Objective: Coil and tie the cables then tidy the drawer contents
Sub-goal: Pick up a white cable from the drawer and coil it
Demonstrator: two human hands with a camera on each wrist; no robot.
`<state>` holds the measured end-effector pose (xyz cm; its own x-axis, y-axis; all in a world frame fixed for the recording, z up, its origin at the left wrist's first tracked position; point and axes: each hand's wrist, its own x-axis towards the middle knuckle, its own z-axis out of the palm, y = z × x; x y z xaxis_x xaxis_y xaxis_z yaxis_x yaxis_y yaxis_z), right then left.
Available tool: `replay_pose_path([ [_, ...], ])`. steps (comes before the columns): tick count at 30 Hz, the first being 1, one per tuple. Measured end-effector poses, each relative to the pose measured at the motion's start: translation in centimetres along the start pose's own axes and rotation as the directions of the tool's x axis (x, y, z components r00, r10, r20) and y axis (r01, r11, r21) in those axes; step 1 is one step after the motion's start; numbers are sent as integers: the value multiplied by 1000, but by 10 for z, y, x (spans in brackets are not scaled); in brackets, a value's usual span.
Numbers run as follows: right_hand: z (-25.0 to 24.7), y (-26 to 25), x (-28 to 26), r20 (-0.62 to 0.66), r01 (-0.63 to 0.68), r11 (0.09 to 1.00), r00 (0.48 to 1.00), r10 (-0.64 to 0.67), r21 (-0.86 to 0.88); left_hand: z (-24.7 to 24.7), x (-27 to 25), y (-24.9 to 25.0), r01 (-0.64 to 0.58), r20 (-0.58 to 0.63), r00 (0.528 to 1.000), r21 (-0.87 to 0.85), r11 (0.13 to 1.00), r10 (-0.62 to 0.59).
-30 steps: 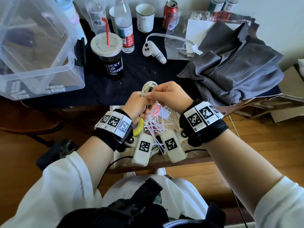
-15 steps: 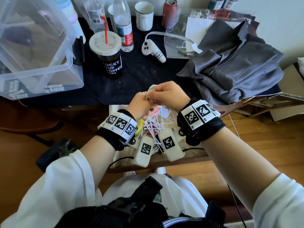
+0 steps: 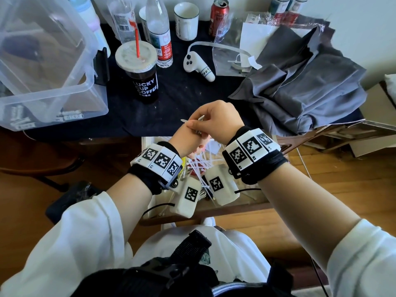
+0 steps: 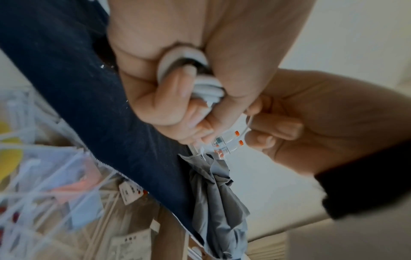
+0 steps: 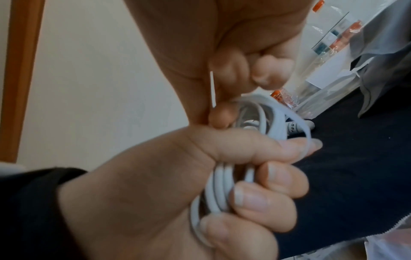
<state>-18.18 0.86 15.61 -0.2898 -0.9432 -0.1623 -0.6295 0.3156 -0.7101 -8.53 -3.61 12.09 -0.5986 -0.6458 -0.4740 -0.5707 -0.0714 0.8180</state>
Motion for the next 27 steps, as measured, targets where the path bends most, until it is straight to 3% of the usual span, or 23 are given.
replay_pose_path([
  [4,4,-2,-2,-42,-13,1000,999,12,-7,-2,-5,5,137,135,985,-223,965,-108],
  [8,4,-5,-5,-54,7,1000,999,-6,24,-6,-5,-7,128,165,984,-370,920,-71],
  [10,4,-6,-6,-9,65,997,998,-66,-51,-8,-5,-12,142,147,985,-424,895,-86],
  [17,10,-2,-6,-52,260,955,965,-255,143,-11,-7,-4,98,181,983,-370,924,-31],
  [23,10,-3,-11,-50,271,882,961,-273,385,-12,-1,-3,44,117,993,-230,972,-17],
  [27,9,-3,-15,37,244,857,956,-292,454,-22,2,-6,134,75,991,-411,902,-113],
])
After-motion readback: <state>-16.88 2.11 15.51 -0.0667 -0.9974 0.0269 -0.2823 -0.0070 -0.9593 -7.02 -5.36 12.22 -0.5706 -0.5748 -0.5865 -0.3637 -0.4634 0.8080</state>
